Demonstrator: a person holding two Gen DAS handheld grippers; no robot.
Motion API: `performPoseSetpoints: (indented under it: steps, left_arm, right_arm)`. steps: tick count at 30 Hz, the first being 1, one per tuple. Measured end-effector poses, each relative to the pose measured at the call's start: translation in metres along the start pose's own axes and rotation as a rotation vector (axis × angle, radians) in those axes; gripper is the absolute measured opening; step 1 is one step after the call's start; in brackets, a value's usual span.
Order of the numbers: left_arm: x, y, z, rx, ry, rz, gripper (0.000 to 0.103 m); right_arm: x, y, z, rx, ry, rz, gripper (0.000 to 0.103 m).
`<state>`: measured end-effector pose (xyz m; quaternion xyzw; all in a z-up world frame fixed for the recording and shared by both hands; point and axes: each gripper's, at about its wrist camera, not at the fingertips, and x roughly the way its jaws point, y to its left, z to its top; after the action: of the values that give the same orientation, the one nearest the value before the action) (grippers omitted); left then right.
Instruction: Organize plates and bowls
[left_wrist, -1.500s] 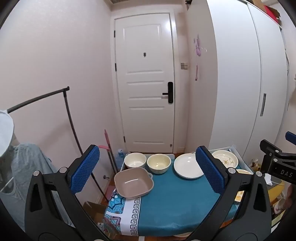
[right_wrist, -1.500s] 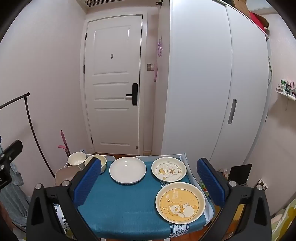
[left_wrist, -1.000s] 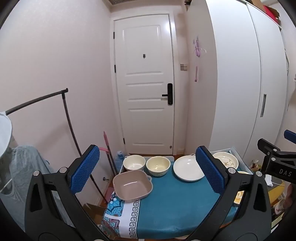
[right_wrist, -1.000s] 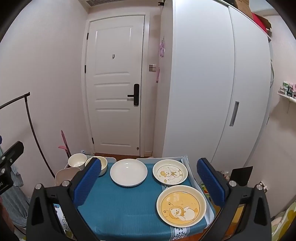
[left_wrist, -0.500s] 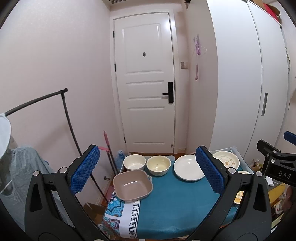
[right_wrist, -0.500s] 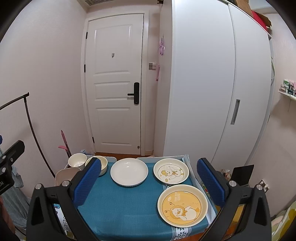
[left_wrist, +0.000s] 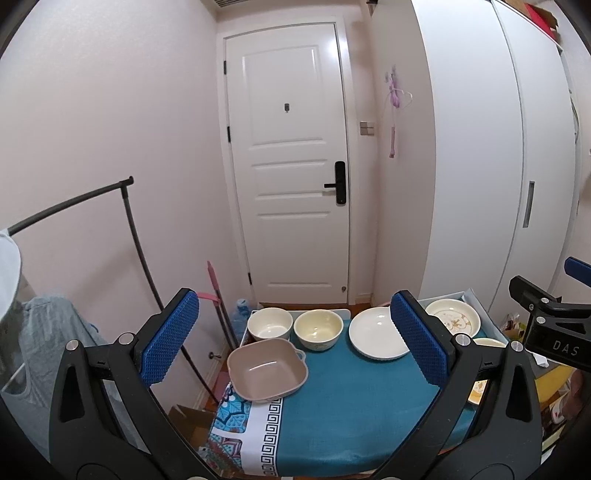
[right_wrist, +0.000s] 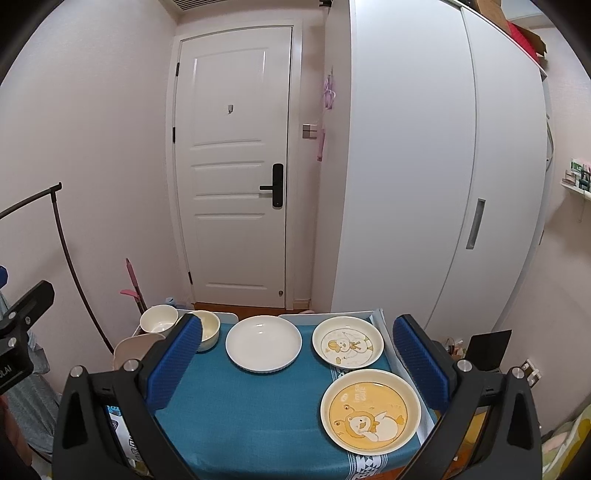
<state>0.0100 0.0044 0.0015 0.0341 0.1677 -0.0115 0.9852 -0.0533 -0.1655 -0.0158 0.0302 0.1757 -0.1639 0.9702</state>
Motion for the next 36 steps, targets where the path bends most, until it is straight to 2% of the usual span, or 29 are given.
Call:
performPoseSetpoints:
  steps: [36]
  left_arm:
    - [0.0006, -0.0072, 0.0058, 0.008, -0.004, 0.002, 0.103]
  right_arm:
    - [-0.0002, -0.0087, 0.0029, 0.005, 0.005, 0.017, 0.103]
